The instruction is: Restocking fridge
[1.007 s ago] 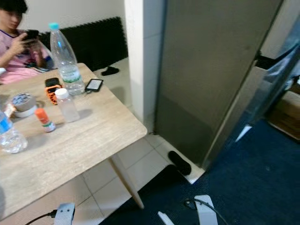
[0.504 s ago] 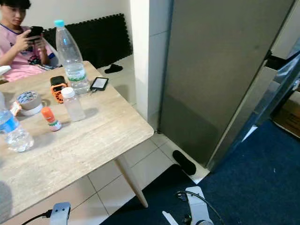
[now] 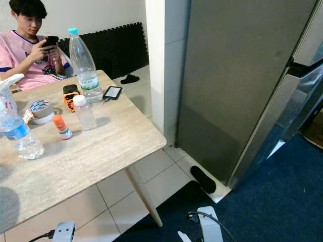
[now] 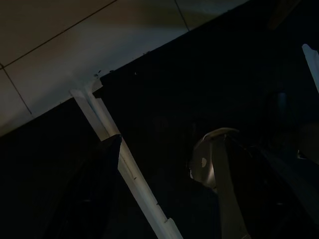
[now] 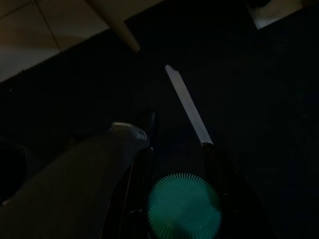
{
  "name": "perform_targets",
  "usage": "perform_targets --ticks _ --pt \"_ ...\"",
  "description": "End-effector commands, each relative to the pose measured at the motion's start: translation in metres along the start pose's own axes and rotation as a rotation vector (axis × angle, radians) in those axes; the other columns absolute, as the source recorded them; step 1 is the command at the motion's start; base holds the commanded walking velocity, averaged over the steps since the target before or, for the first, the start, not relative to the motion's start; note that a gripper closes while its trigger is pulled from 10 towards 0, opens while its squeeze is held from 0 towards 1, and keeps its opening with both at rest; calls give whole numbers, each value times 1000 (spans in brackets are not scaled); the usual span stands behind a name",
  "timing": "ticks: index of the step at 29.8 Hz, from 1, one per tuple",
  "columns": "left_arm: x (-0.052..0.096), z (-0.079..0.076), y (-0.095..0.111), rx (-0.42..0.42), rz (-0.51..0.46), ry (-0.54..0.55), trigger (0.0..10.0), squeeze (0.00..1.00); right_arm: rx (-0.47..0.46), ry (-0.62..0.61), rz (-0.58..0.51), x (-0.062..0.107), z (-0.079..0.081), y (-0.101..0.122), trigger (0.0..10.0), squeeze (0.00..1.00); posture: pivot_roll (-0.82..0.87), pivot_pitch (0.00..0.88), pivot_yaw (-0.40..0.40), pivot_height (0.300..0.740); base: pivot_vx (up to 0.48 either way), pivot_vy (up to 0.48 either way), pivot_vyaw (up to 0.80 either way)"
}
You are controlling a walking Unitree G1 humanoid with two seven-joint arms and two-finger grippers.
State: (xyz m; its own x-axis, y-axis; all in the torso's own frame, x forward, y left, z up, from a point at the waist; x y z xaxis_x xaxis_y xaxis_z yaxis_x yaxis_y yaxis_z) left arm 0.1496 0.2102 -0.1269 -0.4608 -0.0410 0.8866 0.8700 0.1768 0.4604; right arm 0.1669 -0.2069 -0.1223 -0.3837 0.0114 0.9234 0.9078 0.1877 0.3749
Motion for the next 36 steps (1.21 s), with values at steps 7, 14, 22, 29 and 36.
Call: perform_targets --ticks 7,14,22,29,36 --pt "5 23 -9 -27 36 52 10000 0 -2 -17 10 1 -2 -6 10000 0 22 0 40 740 0 0 0" --pt "5 24 -8 -19 33 52 10000 0 -7 -16 11 0 -1 -8 10000 0 12 0 51 740 0 0 0" --pt "5 24 -5 -21 24 44 10000 0 -14 -26 20 1 -5 -13 10000 0 5 0 46 740 0 0 0" --pt "5 25 -7 -19 26 41 10000 0 -13 -35 33 2 -7 -18 10000 0 9 0 42 740 0 0 0" --pt "5 21 -8 -27 30 32 10000 0 -8 -37 34 2 -6 -19 10000 0 16 0 41 740 0 0 0"
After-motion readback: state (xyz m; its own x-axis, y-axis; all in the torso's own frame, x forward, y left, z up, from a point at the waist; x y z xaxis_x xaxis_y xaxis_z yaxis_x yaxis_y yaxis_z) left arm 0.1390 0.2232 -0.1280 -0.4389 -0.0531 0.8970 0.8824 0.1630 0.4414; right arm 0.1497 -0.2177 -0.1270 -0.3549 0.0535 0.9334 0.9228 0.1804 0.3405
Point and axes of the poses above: a point about 5 cm out from each wrist's last joint towards the gripper, its own x axis pointing back from the gripper into the wrist, its own y axis along the axis of the wrist's last joint, z = x × y, the point moved 3 cm from there along -x, pointing out of the wrist towards the gripper, and after that the axes turned 2 degrees about x, right-handed, at the moved point
